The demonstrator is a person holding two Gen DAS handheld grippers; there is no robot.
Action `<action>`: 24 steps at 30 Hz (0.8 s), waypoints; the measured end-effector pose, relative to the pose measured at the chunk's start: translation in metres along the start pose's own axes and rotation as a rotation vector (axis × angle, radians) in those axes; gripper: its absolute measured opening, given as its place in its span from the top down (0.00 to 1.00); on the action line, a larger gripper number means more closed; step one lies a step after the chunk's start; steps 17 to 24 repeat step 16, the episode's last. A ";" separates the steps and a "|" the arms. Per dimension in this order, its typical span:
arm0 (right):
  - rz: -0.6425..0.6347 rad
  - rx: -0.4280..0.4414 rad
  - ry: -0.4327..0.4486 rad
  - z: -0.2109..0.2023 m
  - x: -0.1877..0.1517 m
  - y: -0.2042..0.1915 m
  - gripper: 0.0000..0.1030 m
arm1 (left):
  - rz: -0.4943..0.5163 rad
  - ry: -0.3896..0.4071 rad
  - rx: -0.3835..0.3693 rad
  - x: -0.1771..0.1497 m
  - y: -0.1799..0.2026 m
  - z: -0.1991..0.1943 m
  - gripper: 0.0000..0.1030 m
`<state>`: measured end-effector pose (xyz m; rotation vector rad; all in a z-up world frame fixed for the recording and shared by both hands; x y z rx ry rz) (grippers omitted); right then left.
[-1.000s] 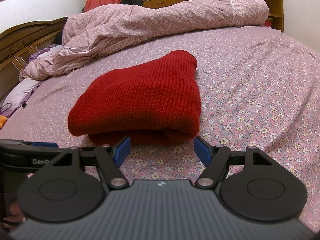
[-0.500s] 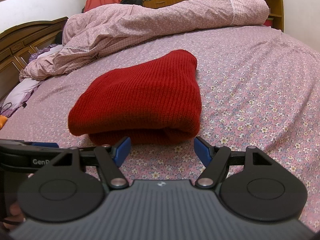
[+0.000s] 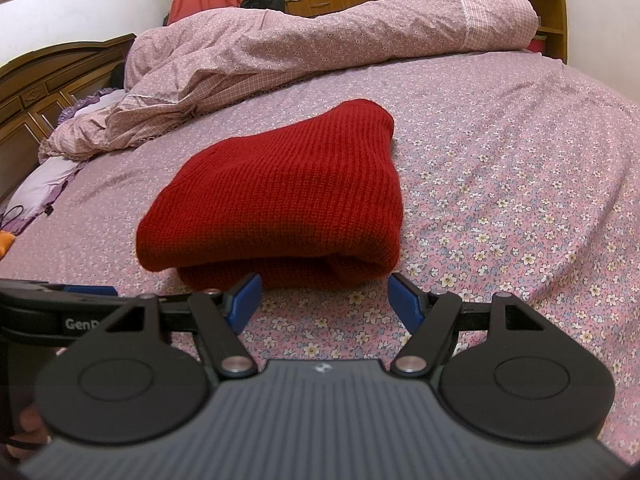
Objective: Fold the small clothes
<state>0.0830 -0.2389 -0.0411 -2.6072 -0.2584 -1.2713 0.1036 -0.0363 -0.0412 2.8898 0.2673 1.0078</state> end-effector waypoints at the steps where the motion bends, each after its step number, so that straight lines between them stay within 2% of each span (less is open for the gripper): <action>1: 0.000 0.000 -0.001 0.000 0.000 0.000 0.30 | 0.000 0.000 0.000 0.000 0.000 0.000 0.06; 24: 0.001 0.001 -0.001 0.000 0.000 0.000 0.30 | 0.000 -0.003 -0.001 0.000 0.000 0.000 0.06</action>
Point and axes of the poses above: each gripper's, at about its wrist camera, not at the fingertips, and z roughly the way its jaws point, y to its right, x to its top, the point moved 3 cm from there along z, roughly the way its jaws point, and after that the axes turned 8 degrees about -z, right-handed, at the moved point
